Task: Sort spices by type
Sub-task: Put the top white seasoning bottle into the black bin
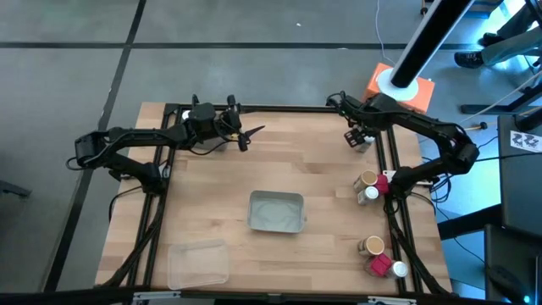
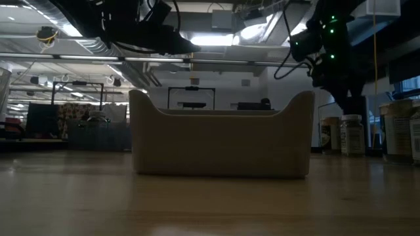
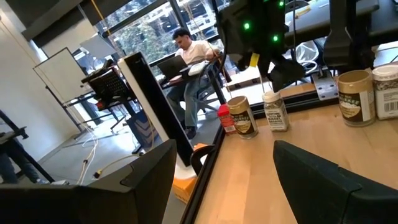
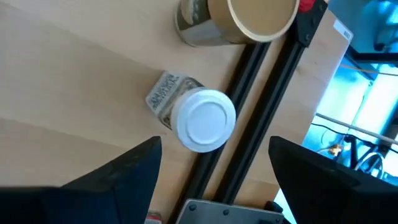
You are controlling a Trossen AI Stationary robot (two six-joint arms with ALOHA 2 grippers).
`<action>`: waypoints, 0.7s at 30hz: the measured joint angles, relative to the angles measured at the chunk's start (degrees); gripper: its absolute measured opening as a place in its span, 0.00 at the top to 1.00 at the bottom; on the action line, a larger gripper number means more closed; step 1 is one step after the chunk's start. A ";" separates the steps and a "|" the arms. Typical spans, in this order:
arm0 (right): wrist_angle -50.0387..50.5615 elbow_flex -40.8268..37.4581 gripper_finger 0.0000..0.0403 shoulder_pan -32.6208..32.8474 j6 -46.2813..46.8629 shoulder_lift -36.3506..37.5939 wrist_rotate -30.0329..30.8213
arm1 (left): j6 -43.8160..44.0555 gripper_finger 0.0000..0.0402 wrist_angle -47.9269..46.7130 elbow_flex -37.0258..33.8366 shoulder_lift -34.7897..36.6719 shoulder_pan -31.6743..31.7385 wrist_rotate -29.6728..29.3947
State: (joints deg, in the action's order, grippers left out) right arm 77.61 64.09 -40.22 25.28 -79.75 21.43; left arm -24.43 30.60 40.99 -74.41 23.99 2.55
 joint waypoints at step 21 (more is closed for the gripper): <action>-8.66 -5.47 0.26 -3.46 -1.08 0.00 -1.57 | -0.02 0.36 0.08 0.00 0.00 0.00 0.02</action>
State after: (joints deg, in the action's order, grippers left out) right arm 68.95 58.62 -43.68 24.19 -79.75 19.86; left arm -24.45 30.68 40.99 -74.41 23.99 2.57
